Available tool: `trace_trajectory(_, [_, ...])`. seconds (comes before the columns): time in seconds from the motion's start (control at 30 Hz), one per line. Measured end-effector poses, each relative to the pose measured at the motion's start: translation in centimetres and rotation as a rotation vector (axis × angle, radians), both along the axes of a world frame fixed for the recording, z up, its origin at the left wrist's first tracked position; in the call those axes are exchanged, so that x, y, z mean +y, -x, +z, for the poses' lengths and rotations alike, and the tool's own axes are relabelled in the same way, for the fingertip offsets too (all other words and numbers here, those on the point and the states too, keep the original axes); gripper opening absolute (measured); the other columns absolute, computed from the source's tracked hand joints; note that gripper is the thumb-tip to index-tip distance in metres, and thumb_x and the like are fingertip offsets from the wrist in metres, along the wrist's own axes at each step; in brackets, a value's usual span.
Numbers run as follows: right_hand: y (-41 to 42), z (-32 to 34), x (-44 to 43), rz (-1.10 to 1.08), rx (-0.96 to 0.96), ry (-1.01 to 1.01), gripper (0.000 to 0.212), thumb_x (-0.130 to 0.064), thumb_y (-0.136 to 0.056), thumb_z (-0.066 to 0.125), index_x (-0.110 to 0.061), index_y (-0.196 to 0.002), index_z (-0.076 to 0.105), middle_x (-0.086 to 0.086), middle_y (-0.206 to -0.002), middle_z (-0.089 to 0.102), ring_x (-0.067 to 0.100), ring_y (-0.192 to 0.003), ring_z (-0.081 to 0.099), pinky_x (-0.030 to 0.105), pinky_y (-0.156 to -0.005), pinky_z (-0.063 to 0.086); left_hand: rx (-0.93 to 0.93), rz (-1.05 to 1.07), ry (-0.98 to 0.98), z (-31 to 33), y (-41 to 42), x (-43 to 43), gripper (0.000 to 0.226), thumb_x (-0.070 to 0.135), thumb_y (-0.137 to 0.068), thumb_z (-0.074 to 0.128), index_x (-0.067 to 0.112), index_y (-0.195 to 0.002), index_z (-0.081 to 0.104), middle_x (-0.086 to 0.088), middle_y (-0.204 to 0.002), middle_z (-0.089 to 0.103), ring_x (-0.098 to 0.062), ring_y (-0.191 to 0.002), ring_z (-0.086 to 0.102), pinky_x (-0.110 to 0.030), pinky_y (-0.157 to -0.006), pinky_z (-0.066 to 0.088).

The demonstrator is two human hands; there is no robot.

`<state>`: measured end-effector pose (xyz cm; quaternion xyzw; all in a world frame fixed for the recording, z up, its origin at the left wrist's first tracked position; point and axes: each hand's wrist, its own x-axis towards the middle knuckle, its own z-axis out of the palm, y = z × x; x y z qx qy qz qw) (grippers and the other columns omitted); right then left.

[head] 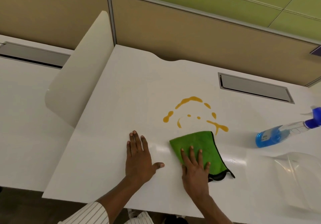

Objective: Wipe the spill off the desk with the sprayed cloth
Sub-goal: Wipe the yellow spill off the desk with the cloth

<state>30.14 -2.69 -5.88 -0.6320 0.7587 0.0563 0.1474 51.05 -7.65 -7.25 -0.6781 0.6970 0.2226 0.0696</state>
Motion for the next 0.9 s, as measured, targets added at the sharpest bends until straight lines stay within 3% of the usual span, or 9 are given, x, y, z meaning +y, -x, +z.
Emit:
trace_trajectory(0.13, [-1.2, -0.4, 1.0, 0.111, -0.015, -0.02, 0.064, -0.026, -0.108, 0.034, -0.042, -0.165, 0.01, -0.006, -0.176, -0.007, 0.035, -0.161, -0.016, 0.073, -0.124, 0.005, -0.006, 0.004, -0.02, 0.4, 0.3, -0.2, 0.143, 0.094, -0.084, 0.046, -0.002, -0.164, -0.024, -0.033, -0.167, -0.039, -0.046, -0.16, -0.033, -0.056, -0.136, -0.007])
trace_trajectory(0.27, [0.4, -0.2, -2.6, 0.15, 0.004, 0.0, 0.066, -0.022, -0.108, 0.037, -0.043, -0.165, 0.012, -0.006, -0.176, -0.001, 0.034, -0.163, -0.009, 0.073, -0.124, 0.011, -0.036, 0.018, -0.061, 1.0, 0.8, -0.5, 0.143, 0.09, -0.085, 0.052, -0.004, -0.165, -0.022, -0.035, -0.166, -0.038, -0.047, -0.16, -0.033, -0.058, -0.136, -0.006])
trace_trajectory(0.47, [6.6, 0.4, -7.3, -0.009, -0.001, 0.008, 0.067, -0.018, -0.107, 0.04, -0.045, -0.163, 0.017, -0.006, -0.177, 0.007, 0.031, -0.164, 0.0, 0.073, -0.122, 0.017, -0.112, 0.017, -0.136, 1.8, 1.7, -1.1, 0.142, 0.087, -0.087, 0.055, -0.007, -0.164, -0.019, -0.039, -0.166, -0.036, -0.052, -0.159, -0.031, -0.061, -0.135, -0.003])
trace_trajectory(0.6, [7.8, 0.0, -4.4, -0.065, 0.015, 0.007, 0.07, -0.016, -0.106, 0.041, -0.045, -0.164, 0.014, -0.007, -0.177, 0.004, 0.033, -0.163, -0.003, 0.074, -0.122, 0.017, -0.122, 0.024, -0.164, 1.6, 1.8, -1.3, 0.142, 0.085, -0.088, 0.055, -0.008, -0.163, -0.021, -0.039, -0.164, -0.038, -0.052, -0.158, -0.033, -0.061, -0.135, -0.005])
trace_trajectory(0.77, [8.3, -0.5, 1.1, 0.049, 0.038, -0.027, 0.081, -0.012, -0.101, 0.043, -0.051, -0.162, 0.007, -0.013, -0.174, -0.008, 0.03, -0.162, -0.011, 0.072, -0.124, 0.012, -0.101, 0.041, -0.193, 0.8, 2.0, -1.5, 0.142, 0.083, -0.09, 0.057, -0.008, -0.16, -0.028, -0.038, -0.161, -0.045, -0.051, -0.155, -0.039, -0.062, -0.134, -0.009])
trace_trajectory(0.9, [11.5, 0.1, 1.2, -0.014, 0.045, -0.009, 0.081, -0.01, -0.1, 0.049, -0.05, -0.161, 0.014, -0.009, -0.175, 0.001, 0.031, -0.163, -0.004, 0.072, -0.123, 0.015, -0.109, 0.048, -0.216, 0.5, 2.1, -1.7, 0.143, 0.082, -0.09, 0.056, -0.009, -0.153, -0.035, -0.039, -0.158, -0.047, -0.052, -0.152, -0.042, -0.063, -0.133, -0.009])
